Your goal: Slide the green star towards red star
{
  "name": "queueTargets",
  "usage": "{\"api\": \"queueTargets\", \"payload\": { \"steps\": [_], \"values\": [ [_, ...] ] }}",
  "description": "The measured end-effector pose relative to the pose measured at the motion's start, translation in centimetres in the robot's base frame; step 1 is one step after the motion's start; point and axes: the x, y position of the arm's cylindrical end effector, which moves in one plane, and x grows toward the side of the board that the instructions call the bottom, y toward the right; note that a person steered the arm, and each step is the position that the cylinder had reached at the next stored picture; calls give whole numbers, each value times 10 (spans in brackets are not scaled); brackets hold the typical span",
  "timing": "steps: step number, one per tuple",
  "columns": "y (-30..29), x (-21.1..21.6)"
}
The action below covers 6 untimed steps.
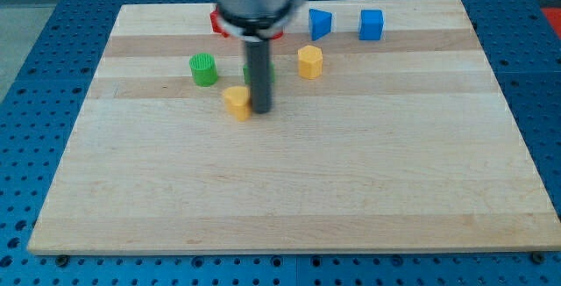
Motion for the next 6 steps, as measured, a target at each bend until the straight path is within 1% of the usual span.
{"api": "queueTargets", "payload": {
  "steps": [1, 2, 3, 4, 6],
  "values": [
    [-23, 0],
    [-11, 2],
    [35, -7],
    [36, -37],
    [16, -93]
  ]
}}
